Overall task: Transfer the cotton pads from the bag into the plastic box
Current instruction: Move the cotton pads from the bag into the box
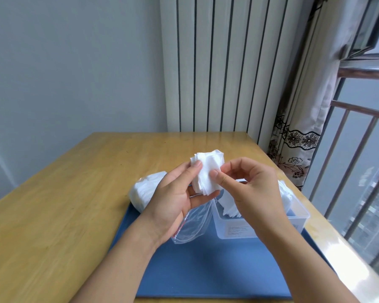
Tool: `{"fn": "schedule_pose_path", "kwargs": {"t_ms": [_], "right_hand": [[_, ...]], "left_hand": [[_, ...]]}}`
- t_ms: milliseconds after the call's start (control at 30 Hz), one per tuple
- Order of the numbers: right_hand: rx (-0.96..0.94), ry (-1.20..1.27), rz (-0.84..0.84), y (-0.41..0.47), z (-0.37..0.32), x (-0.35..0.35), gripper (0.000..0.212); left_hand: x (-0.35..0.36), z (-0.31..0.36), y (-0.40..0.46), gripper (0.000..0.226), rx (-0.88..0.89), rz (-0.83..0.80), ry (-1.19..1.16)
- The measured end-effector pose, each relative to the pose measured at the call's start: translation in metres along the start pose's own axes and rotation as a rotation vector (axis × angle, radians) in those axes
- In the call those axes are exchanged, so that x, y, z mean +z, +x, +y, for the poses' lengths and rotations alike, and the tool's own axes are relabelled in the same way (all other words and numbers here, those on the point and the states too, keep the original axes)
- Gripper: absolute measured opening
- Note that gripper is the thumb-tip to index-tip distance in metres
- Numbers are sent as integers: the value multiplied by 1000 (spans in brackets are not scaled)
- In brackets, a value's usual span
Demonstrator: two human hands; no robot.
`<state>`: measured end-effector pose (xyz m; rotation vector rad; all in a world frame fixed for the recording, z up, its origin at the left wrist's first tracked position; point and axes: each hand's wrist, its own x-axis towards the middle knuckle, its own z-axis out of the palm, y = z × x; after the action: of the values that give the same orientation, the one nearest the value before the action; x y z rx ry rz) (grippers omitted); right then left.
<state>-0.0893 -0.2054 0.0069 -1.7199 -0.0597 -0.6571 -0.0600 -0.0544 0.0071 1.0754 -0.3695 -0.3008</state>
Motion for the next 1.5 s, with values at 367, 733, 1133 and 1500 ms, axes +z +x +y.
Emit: {"fn": "schedule_pose_path", "kwargs": {"t_ms": [367, 733, 1133, 1500], "right_hand": [[-467, -379, -100, -2, 6, 0, 41], [-422, -284, -63, 1, 4, -2, 23], [-634, -354, -20, 1, 6, -6, 16], [-657, -375, 17, 2, 6, -7, 13]], "left_hand": [[-2, -4, 0, 37, 25, -56, 196], [-3, -6, 1, 34, 72, -40, 256], [-1, -5, -1, 33, 21, -33, 266], [-1, -2, -3, 37, -41, -55, 161]]}}
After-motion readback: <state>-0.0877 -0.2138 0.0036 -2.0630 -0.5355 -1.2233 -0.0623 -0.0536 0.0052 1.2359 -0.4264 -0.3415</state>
